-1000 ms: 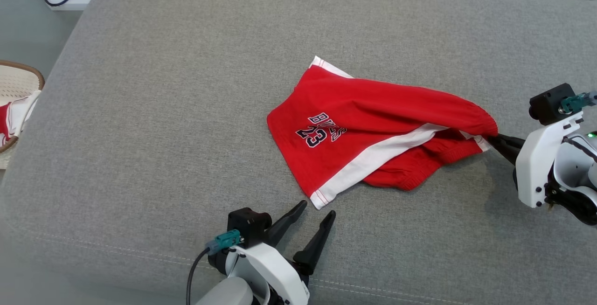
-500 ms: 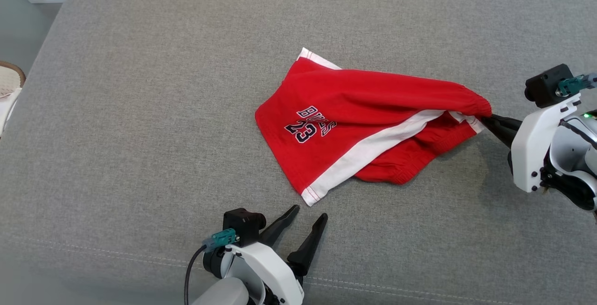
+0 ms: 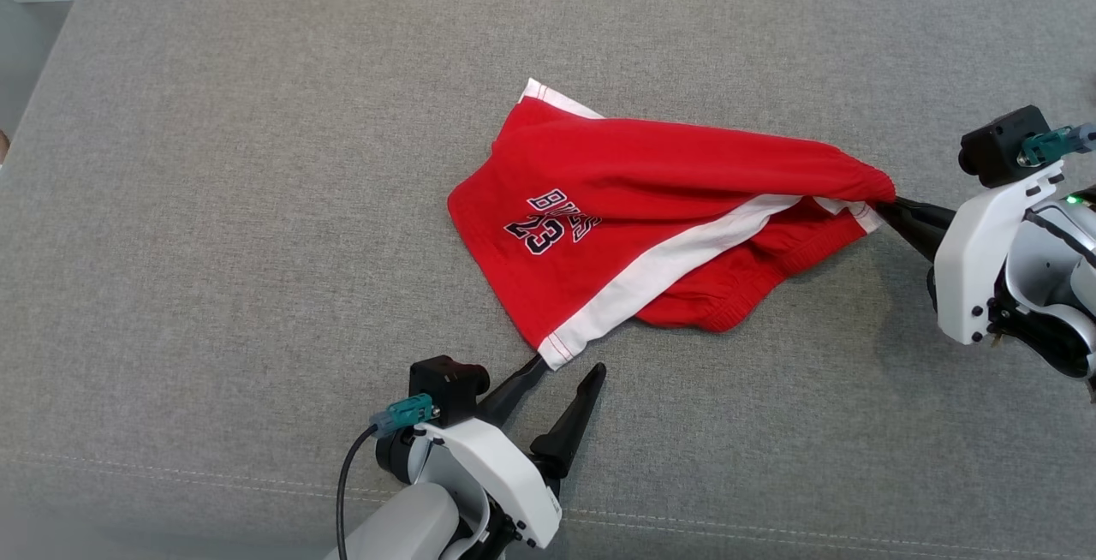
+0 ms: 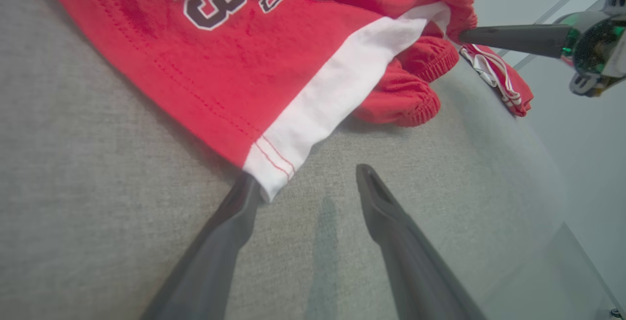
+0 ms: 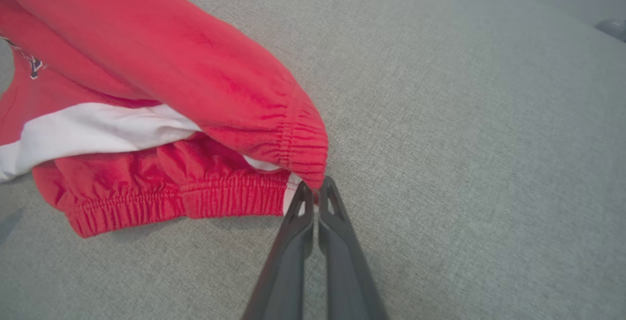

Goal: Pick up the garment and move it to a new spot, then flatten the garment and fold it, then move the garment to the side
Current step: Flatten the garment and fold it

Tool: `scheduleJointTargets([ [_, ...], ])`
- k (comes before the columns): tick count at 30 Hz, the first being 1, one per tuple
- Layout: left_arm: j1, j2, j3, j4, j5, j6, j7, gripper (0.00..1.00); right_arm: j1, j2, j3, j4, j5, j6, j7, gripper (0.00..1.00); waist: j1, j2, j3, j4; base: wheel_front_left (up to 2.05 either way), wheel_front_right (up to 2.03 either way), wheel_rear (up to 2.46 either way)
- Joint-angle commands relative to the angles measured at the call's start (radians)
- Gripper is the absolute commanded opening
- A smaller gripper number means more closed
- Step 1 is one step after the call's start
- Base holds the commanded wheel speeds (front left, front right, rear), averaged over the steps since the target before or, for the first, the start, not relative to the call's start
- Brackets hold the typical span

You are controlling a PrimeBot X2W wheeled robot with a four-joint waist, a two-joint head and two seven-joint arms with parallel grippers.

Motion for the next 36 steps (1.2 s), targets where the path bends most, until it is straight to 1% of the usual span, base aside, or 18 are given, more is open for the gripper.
scheduleJointTargets([
  [1, -0.037, 0.006, 0.033, -0.029, 0.006, -0.007, -0.009, 1.0, -0.001, -0.016, 0.002, -0.01, -0.011, 0.0, -0.015, 0.0, 0.0, 0.0, 0.001, 0.0, 0.0, 0.0, 0.0],
  [2, -0.037, 0.006, 0.037, -0.038, 0.015, -0.007, -0.009, 0.98, 0.0, -0.016, 0.001, -0.008, -0.01, 0.0, -0.016, 0.0, 0.0, 0.0, 0.001, 0.0, 0.0, 0.0, 0.0],
  [4, -0.032, 0.006, 0.042, -0.052, 0.022, -0.007, -0.009, 0.8, 0.001, -0.015, 0.002, -0.006, -0.01, 0.0, -0.019, 0.0, 0.0, 0.0, 0.002, 0.001, 0.0, 0.0, 0.0],
  [6, -0.028, 0.006, 0.043, -0.06, 0.029, -0.007, -0.009, 0.47, 0.003, -0.014, 0.002, -0.004, -0.008, 0.0, -0.021, 0.0, 0.0, 0.0, 0.002, 0.003, 0.0, 0.0, 0.0],
  [7, -0.028, 0.006, 0.039, -0.062, 0.034, -0.007, -0.009, 0.27, 0.003, -0.013, 0.003, -0.003, -0.008, 0.0, -0.021, 0.0, 0.0, 0.0, 0.003, 0.003, 0.0, 0.0, 0.0],
  [8, -0.028, 0.006, 0.038, -0.063, 0.037, -0.007, -0.009, 0.0, 0.003, -0.012, 0.003, -0.003, -0.006, 0.0, -0.022, 0.0, 0.0, 0.0, 0.003, 0.003, 0.0, 0.0, 0.0],
  [13, -0.04, 0.017, 0.069, -0.097, 0.042, -0.007, -0.009, 0.0, -0.001, -0.007, -0.007, -0.017, 0.022, 0.0, -0.037, 0.0, 0.0, 0.0, -0.002, 0.002, 0.0, 0.0, 0.0],
  [16, -0.058, 0.055, 0.106, -0.169, 0.012, -0.007, -0.009, 0.0, 0.01, -0.009, -0.036, -0.039, 0.096, 0.0, -0.048, 0.0, 0.0, 0.0, -0.023, 0.002, 0.0, 0.0, 0.0],
  [18, -0.09, 0.127, 0.085, -0.223, -0.019, -0.007, -0.009, 0.0, 0.018, -0.02, -0.061, -0.065, 0.168, 0.0, -0.045, 0.0, 0.0, 0.0, -0.04, 0.003, 0.0, 0.0, 0.0],
  [20, -0.143, 0.226, 0.051, -0.272, -0.075, -0.007, -0.009, 0.0, 0.018, -0.043, -0.079, -0.095, 0.223, 0.0, -0.039, 0.0, 0.0, 0.0, -0.061, 0.004, 0.0, 0.0, 0.0],
  [24, -0.256, 0.424, -0.01, -0.369, -0.262, -0.007, 0.052, 0.0, 0.016, -0.078, -0.118, -0.162, 0.335, 0.0, -0.026, 0.0, 0.0, 0.0, -0.1, 0.002, 0.0, 0.0, 0.0],
  [27, -0.327, 0.533, -0.024, -0.437, -0.398, -0.007, 0.121, 0.0, 0.024, -0.083, -0.149, -0.216, 0.446, 0.0, -0.002, 0.0, 0.0, 0.0, -0.128, -0.005, 0.0, 0.0, 0.0],
  [30, -0.385, 0.598, -0.027, -0.477, -0.508, -0.007, 0.186, 0.0, 0.039, -0.075, -0.195, -0.262, 0.588, 0.0, 0.034, 0.0, 0.0, 0.0, -0.157, -0.011, 0.0, 0.0, 0.0],
  [31, -0.385, 0.598, -0.027, -0.477, -0.508, -0.007, 0.186, 0.0, 0.039, -0.075, -0.195, -0.262, 0.588, 0.0, 0.034, 0.0, 0.0, 0.0, -0.157, -0.011, 0.0, 0.0, 0.0],
  [32, -0.416, 0.62, -0.032, -0.478, -0.568, -0.007, 0.23, 0.0, 0.061, -0.065, -0.219, -0.259, 0.712, 0.0, 0.101, 0.0, 0.0, 0.0, -0.179, -0.016, 0.0, 0.0, 0.0],
  [33, -0.428, 0.629, -0.043, -0.479, -0.592, -0.007, 0.264, 0.0, 0.073, -0.062, -0.221, -0.247, 0.781, 0.0, 0.16, 0.0, 0.0, 0.0, -0.189, -0.02, 0.0, 0.0, 0.0],
  [34, -0.428, 0.629, -0.043, -0.479, -0.592, -0.007, 0.264, 0.0, 0.073, -0.062, -0.221, -0.247, 0.781, 0.0, 0.16, 0.0, 0.0, 0.0, -0.189, -0.02, 0.0, 0.0, 0.0],
  [36, -0.452, 0.638, -0.055, -0.471, -0.629, -0.007, 0.31, 0.0, 0.072, -0.063, -0.223, -0.231, 0.873, 0.0, 0.246, 0.0, 0.0, 0.0, -0.201, -0.024, 0.0, 0.0, 0.0],
])
